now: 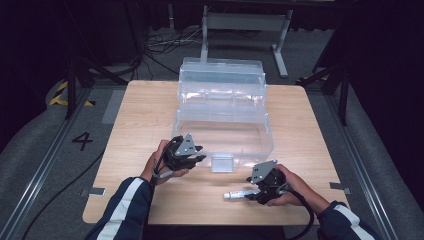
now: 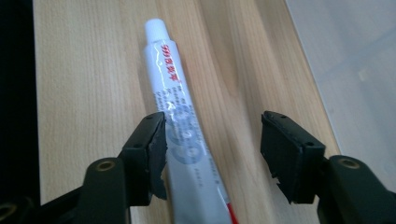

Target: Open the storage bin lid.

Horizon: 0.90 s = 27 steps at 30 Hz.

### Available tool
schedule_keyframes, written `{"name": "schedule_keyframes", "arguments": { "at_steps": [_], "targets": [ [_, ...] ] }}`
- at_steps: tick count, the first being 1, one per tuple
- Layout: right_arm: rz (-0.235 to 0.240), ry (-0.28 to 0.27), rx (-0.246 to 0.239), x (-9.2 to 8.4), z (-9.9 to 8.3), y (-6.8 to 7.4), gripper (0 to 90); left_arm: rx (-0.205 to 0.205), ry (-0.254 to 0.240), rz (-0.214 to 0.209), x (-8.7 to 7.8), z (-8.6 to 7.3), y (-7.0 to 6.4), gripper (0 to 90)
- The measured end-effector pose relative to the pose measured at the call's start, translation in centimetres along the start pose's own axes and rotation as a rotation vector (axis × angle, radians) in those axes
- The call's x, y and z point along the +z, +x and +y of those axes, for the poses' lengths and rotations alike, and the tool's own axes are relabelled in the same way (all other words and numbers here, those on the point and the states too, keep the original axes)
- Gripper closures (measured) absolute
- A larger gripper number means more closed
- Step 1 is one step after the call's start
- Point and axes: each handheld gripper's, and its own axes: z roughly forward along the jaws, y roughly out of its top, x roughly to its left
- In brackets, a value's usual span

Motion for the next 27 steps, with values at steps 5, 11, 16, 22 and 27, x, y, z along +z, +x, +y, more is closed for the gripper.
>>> {"name": "schedule_keyframes", "arguments": {
  "at_steps": [5,11,16,22,27],
  "targets": [
    [0.028,0.027,-0.039,0.8,0.9,0.5,47.0,0.001,0.0,0.0,0.0,0.0,0.0,66.0],
    [0.052,0.054,-0.066,1.3,1.4,0.7,55.1,0.001,-0.001,-0.001,0.0,0.0,0.0,66.0],
    [0.064,0.079,-0.094,1.4,1.9,0.9,61.6,0.0,0.001,-0.004,0.0,0.0,0.1,66.2],
    [0.086,0.146,-0.085,1.8,2.6,1.0,62.2,0.0,0.001,-0.004,0.0,0.0,0.0,66.1],
    [0.112,0.185,-0.088,2.0,3.3,0.8,69.7,-0.003,0.002,0.001,0.0,0.0,0.0,65.4]
  ]
}}
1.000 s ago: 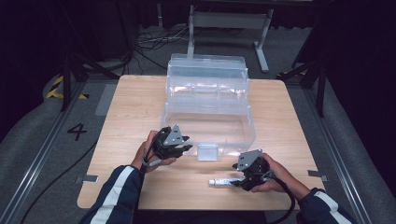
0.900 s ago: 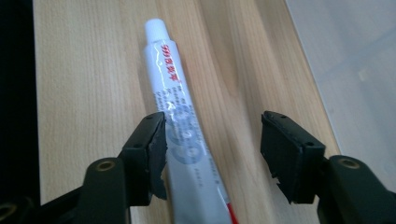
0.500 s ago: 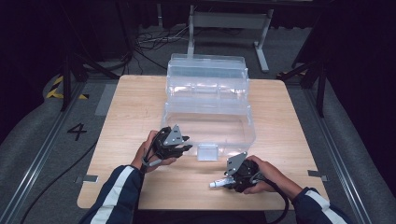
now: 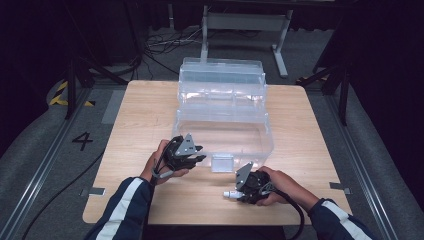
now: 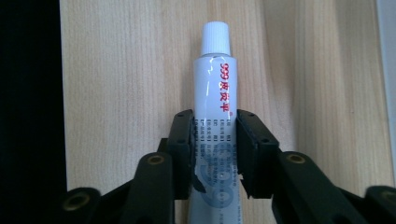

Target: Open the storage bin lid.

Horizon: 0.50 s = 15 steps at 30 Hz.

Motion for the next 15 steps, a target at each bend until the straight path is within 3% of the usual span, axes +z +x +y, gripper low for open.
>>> {"name": "schedule_keyframes", "arguments": {
  "at_steps": [4,8,15],
  "targets": [
    [0.002,0.03,-0.018,0.0,0.4,0.0,70.6,0.015,0.021,-0.009,0.1,0.2,-0.1,59.2],
    [-0.004,0.024,-0.019,0.0,0.4,0.2,70.8,0.022,0.04,-0.025,-0.1,0.4,-0.2,56.0],
    [-0.003,0.024,-0.008,-0.4,-0.3,0.0,70.9,0.018,0.028,0.009,-1.2,0.9,-0.3,41.9]
  ]
}}
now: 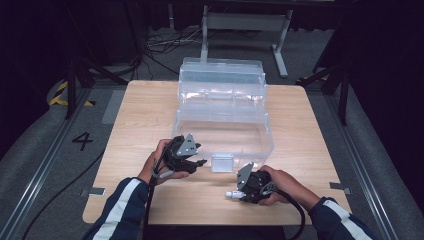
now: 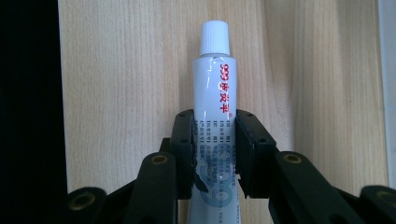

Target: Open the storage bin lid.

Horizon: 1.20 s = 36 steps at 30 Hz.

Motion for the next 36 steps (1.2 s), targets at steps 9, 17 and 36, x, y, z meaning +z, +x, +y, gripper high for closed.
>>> {"name": "schedule_keyframes", "arguments": {
  "at_steps": [9,17,36],
  "targets": [
    [-0.025,-0.011,0.021,-0.6,-0.8,-0.3,70.9,-0.039,-0.047,0.085,-3.5,0.0,-0.1,29.0],
    [-0.053,-0.039,0.045,-1.2,-1.9,-1.1,70.9,-0.047,-0.022,0.122,-6.1,-1.5,-0.9,26.6],
    [-0.084,-0.084,0.099,-2.7,-3.9,-2.3,70.9,-0.206,0.125,0.06,-5.2,-11.0,-0.7,26.2]
  ]
}}
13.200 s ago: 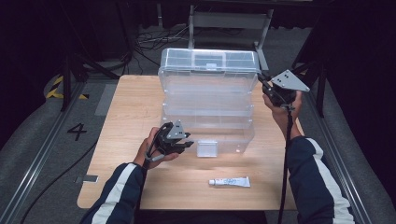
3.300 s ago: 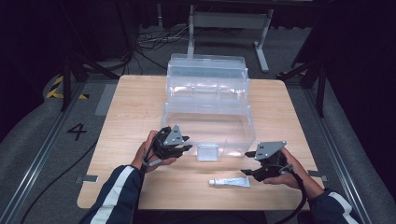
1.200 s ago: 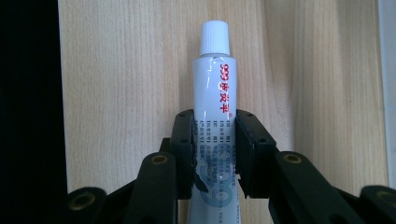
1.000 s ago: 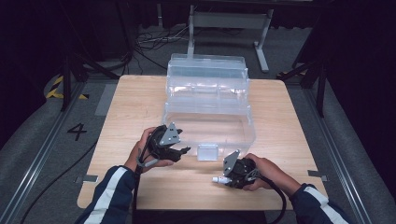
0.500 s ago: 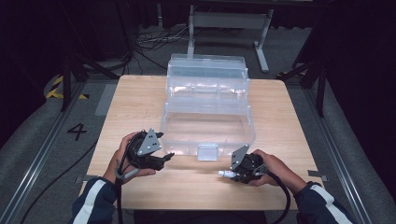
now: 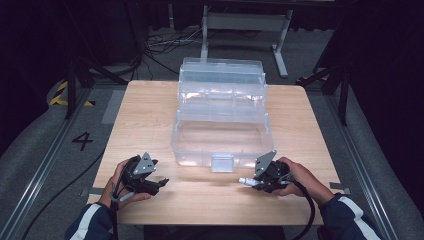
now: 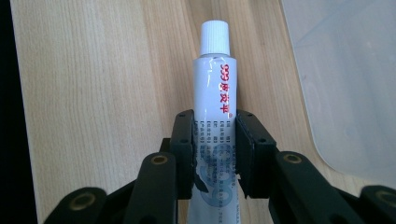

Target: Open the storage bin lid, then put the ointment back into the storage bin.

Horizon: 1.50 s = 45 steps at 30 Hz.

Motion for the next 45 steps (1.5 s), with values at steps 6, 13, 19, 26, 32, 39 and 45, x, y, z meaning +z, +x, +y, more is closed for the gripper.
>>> {"name": "schedule_keyframes", "arguments": {
  "at_steps": [6,13,19,26,32,39,45],
  "targets": [
    [-0.008,-0.004,0.018,-0.2,-0.4,-0.3,70.9,-0.055,0.005,-0.031,0.5,-1.7,1.2,25.9],
    [-0.019,-0.012,0.039,-0.8,-0.8,-0.3,70.9,-0.116,0.005,-0.05,1.2,-3.1,1.4,23.4],
    [-0.021,-0.038,0.035,-1.5,-0.7,-0.2,70.9,-0.117,-0.026,-0.051,1.6,-3.3,1.5,17.9],
    [-0.032,-0.056,0.026,-2.5,-0.8,-0.2,70.9,-0.122,-0.022,-0.049,1.6,-3.2,1.6,16.1],
    [-0.048,-0.091,0.027,-3.9,-0.8,-0.1,70.9,-0.122,-0.021,-0.05,1.6,-3.2,1.6,16.0],
    [-0.065,-0.107,0.011,-5.0,-0.8,0.4,70.9,-0.126,-0.022,-0.044,1.7,-3.2,1.5,15.9],
    [-0.079,-0.124,-0.002,-6.0,-0.5,0.5,70.9,-0.13,-0.023,-0.04,1.7,-3.2,1.5,15.9]
  ]
}}
